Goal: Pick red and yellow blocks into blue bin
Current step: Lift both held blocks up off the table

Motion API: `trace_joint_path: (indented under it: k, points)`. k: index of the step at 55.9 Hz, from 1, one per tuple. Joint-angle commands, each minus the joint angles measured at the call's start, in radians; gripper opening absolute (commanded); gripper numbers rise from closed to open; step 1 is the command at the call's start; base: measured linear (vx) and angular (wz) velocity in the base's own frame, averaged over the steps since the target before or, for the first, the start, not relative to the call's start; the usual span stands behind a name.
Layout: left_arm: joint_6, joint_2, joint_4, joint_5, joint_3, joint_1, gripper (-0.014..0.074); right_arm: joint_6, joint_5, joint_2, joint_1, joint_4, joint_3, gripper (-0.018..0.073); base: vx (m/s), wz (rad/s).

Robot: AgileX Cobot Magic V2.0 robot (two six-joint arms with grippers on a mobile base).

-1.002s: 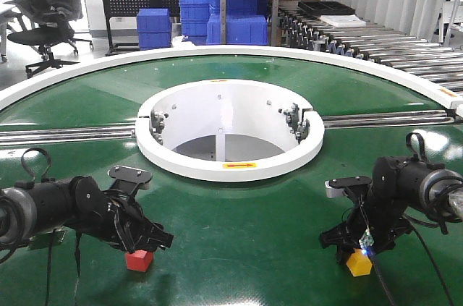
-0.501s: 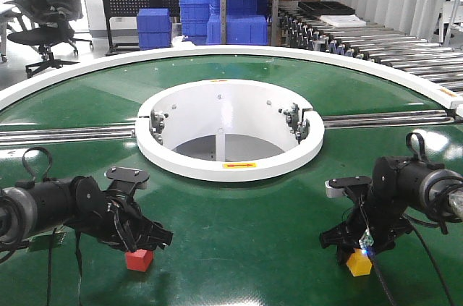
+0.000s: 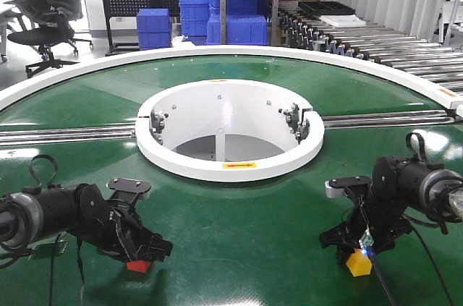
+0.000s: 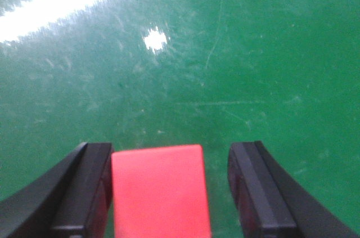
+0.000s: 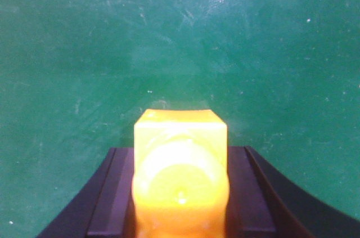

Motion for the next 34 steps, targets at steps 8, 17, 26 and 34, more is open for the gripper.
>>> trace_joint_path:
  k: [8, 17, 26, 34]
  points:
    - [-0.008, -0.050, -0.012, 0.003, -0.025, -0.005, 0.0499, -0.008, -0.019, -0.067, -0.005, 0.002, -0.032, -0.0011, 0.00, 0.00]
    - [-0.008, -0.050, 0.019, 0.019, -0.025, -0.005, 0.0221, -0.008, -0.019, -0.067, -0.005, 0.002, -0.032, -0.0011, 0.00, 0.00]
    - [-0.008, -0.054, 0.068, 0.044, -0.025, -0.005, -0.0009, -0.008, -0.019, -0.067, -0.005, 0.003, -0.032, -0.0011, 0.00, 0.00]
    - [-0.008, -0.087, 0.087, 0.078, -0.025, -0.005, -0.0006, -0.011, -0.007, -0.078, -0.005, 0.046, -0.032, -0.0011, 0.00, 0.00]
